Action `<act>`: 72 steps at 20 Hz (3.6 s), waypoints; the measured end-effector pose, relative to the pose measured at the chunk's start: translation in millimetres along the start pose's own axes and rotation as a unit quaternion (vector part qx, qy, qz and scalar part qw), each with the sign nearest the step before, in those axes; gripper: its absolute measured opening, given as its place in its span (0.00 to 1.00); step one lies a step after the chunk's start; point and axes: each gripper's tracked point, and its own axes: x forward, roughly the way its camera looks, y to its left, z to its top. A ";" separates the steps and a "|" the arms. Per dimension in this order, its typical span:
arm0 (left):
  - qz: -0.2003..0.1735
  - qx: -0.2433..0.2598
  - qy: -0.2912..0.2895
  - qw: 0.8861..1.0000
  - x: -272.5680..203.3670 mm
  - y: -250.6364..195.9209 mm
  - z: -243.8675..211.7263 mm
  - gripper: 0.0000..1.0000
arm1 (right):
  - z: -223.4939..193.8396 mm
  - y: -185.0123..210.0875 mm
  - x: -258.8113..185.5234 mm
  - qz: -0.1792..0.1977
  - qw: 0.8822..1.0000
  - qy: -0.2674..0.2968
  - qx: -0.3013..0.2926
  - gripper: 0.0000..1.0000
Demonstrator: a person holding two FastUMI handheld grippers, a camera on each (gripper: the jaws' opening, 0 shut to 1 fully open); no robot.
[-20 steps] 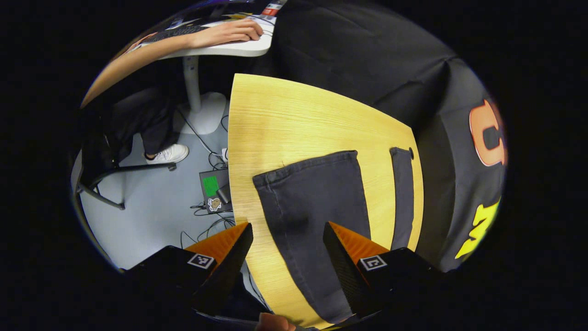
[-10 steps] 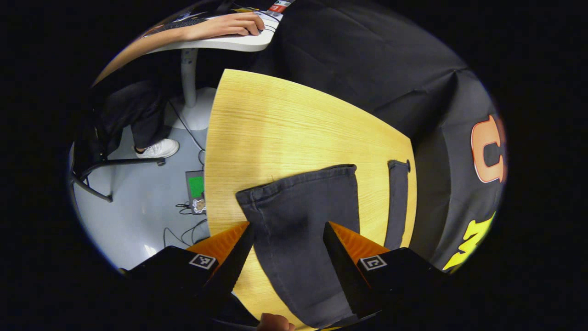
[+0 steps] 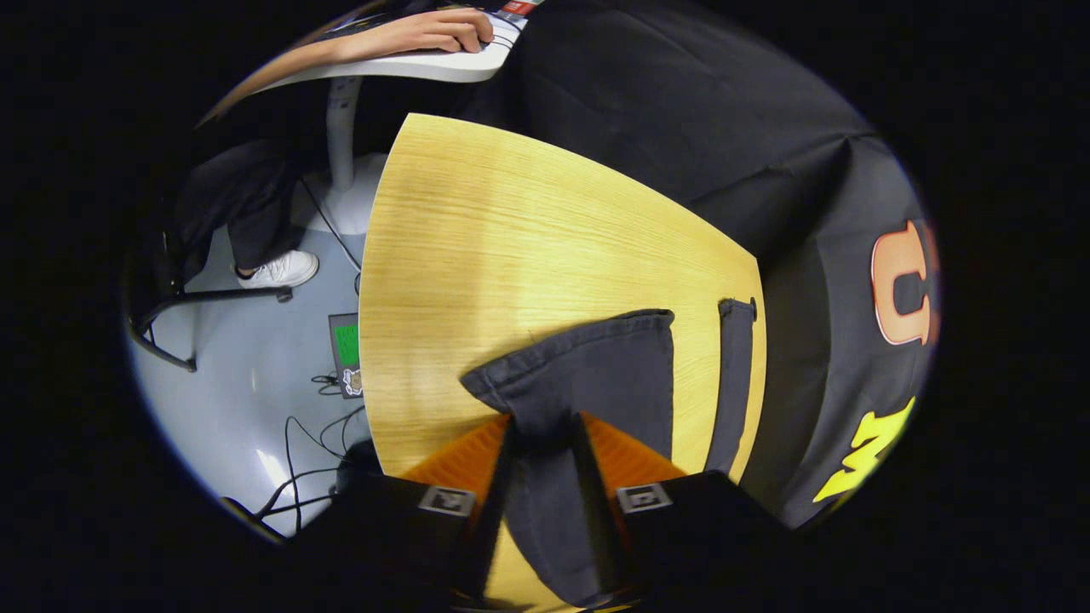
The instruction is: Grasp the waist and the cuffs of the jeans and fold them to make the two legs overlap; first hold the waist and fold one-third of the jeans toward the cuffs, then hold the cuffs and fold the remaining one-third in the same direction to finish folding.
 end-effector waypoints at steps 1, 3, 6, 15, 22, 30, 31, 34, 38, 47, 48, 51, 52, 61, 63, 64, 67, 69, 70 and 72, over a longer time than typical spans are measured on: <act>-0.011 -0.020 0.003 1.000 1.7 -4.0 -0.6 0.21 | -8.4 -12.0 4.9 0.001 0.999 0.034 0.036 0.97; -0.023 -0.044 0.007 0.999 1.4 -10.8 -1.1 0.11 | -29.4 -38.8 19.3 -0.006 0.986 0.109 0.125 0.97; -0.024 -0.031 0.012 0.999 4.6 -5.6 1.0 0.07 | -60.2 -112.3 27.0 -0.078 0.944 0.187 0.259 0.99; -0.027 -0.052 0.021 0.998 4.0 -8.2 1.1 0.06 | -142.1 -225.5 12.7 -0.209 0.849 0.278 0.398 0.99; -0.019 -0.057 0.029 0.998 4.4 -7.6 1.1 0.06 | -143.8 -207.6 34.7 -0.170 0.849 0.280 0.415 0.96; -0.007 -0.085 0.042 0.995 3.5 -11.7 2.5 0.05 | -152.9 -220.1 36.0 -0.166 0.837 0.266 0.449 0.15; -0.003 -0.083 0.045 0.995 3.3 -12.6 3.1 0.04 | -151.4 -221.3 35.6 -0.163 0.836 0.260 0.455 0.08; -0.008 -0.101 0.047 0.994 3.4 -23.0 3.0 0.03 | -134.8 -218.3 29.8 -0.146 0.842 0.247 0.458 0.12; -0.039 -0.142 0.050 0.988 -9.8 -65.3 12.6 0.03 | -89.7 -197.9 34.7 -0.109 0.844 0.220 0.477 0.15; -0.092 -0.123 0.061 0.986 -9.2 -204.3 36.2 0.03 | -4.7 -166.9 92.8 -0.025 0.832 0.182 0.523 0.11; -0.091 -0.126 0.061 0.986 -2.3 -216.7 38.2 0.03 | 0.6 -165.1 102.3 -0.020 0.830 0.181 0.528 0.11; -0.085 -0.150 0.067 0.983 25.9 -255.6 43.2 0.04 | 12.0 -158.9 136.7 -0.007 0.821 0.175 0.544 0.07; -0.083 -0.147 0.069 0.983 35.5 -265.8 44.1 0.03 | 14.2 -157.6 147.0 -0.005 0.819 0.173 0.547 0.07; -0.046 -0.116 0.070 0.990 127.5 -345.6 42.3 0.03 | 14.8 -161.4 226.5 -0.020 0.809 0.174 0.562 0.11; -0.041 -0.093 0.069 0.992 147.4 -362.1 39.9 0.03 | 11.3 -163.7 241.3 -0.026 0.808 0.175 0.562 0.11; -0.032 -0.082 0.068 0.994 154.1 -363.6 38.7 0.03 | 7.2 -163.8 249.4 -0.031 0.809 0.177 0.560 0.12; -0.014 -0.072 0.072 0.995 178.6 -365.0 34.8 0.03 | -9.5 -166.8 273.8 -0.046 0.810 0.183 0.556 0.12; 0.000 -0.062 0.070 0.996 188.3 -361.7 35.0 0.03 | -13.5 -166.9 287.3 -0.051 0.807 0.184 0.558 0.11; 0.004 -0.055 0.070 0.996 190.2 -361.0 35.2 0.03 | -17.2 -166.6 290.8 -0.056 0.810 0.187 0.553 0.11; 0.003 -0.032 0.067 0.997 197.9 -356.3 34.7 0.03 | -23.5 -167.0 295.4 -0.066 0.821 0.191 0.534 0.12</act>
